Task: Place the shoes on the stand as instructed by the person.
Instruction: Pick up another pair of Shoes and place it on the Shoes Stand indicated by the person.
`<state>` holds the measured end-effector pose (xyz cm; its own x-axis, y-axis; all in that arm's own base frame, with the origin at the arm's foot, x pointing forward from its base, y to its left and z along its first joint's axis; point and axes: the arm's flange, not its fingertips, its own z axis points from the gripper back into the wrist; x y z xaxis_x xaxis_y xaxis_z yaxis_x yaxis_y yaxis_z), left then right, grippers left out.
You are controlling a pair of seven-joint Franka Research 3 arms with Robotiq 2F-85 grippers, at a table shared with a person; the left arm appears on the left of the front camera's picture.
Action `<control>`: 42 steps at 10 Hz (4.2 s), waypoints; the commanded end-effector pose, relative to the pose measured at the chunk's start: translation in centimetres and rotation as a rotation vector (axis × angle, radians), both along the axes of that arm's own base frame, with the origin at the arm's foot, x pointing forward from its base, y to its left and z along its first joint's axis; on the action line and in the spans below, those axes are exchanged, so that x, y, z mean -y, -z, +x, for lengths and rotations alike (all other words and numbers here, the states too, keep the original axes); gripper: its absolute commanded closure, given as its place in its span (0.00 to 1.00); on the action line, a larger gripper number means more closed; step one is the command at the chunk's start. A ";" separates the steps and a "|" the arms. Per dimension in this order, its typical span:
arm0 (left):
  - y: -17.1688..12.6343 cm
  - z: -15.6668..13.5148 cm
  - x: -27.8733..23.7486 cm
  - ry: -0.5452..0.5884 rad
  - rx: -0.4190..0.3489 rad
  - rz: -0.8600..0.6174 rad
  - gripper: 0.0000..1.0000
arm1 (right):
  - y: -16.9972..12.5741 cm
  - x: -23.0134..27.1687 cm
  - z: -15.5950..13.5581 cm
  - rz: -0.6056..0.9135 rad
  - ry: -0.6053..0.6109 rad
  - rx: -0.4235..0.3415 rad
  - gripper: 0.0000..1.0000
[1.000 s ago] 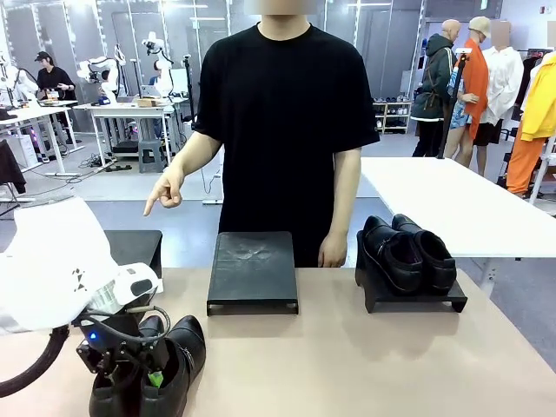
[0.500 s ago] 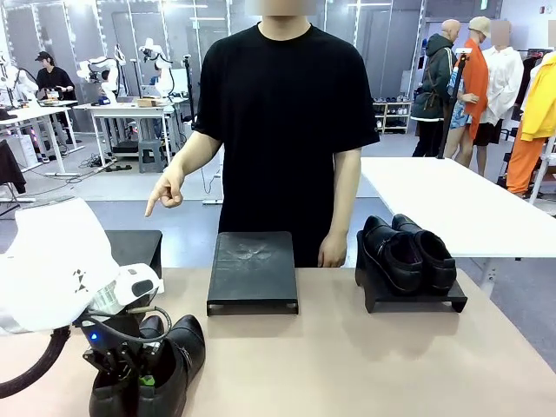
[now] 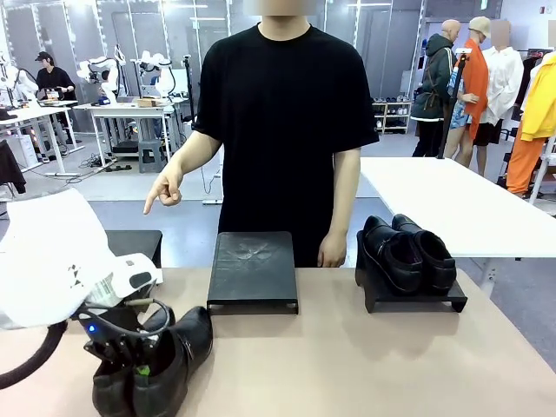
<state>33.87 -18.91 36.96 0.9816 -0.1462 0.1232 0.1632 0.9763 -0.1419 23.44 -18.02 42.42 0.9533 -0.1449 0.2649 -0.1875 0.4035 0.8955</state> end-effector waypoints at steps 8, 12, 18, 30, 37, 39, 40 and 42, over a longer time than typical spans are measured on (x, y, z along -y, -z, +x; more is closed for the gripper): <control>-14.0 -0.2 -7.4 -0.009 0.221 -0.046 1.00 | -0.3 0.0 0.1 0.007 0.013 -0.001 0.00; -12.8 0.2 -8.1 -0.023 0.199 -0.042 1.00 | -0.3 0.0 0.1 0.007 0.013 -0.001 0.00; -14.0 5.3 -13.0 -0.039 0.244 -0.011 0.92 | -0.3 0.0 0.1 0.007 0.013 -0.001 0.00; -9.3 23.5 -21.0 0.017 0.292 0.019 0.92 | -0.3 0.0 0.1 0.007 0.013 -0.001 0.00; -5.8 25.8 -20.7 -0.010 0.300 0.020 0.92 | -0.3 0.0 0.1 0.007 0.013 -0.001 0.00; -5.2 26.0 -20.7 -0.016 0.296 0.030 0.92 | -0.3 0.0 0.1 0.007 0.013 -0.001 0.00; -5.0 25.9 -20.8 -0.017 0.291 0.038 0.92 | -0.3 0.0 0.1 0.007 0.013 -0.001 0.00; -5.0 25.7 -20.9 -0.026 0.285 0.034 0.56 | -0.3 0.0 0.1 0.007 0.013 -0.001 0.00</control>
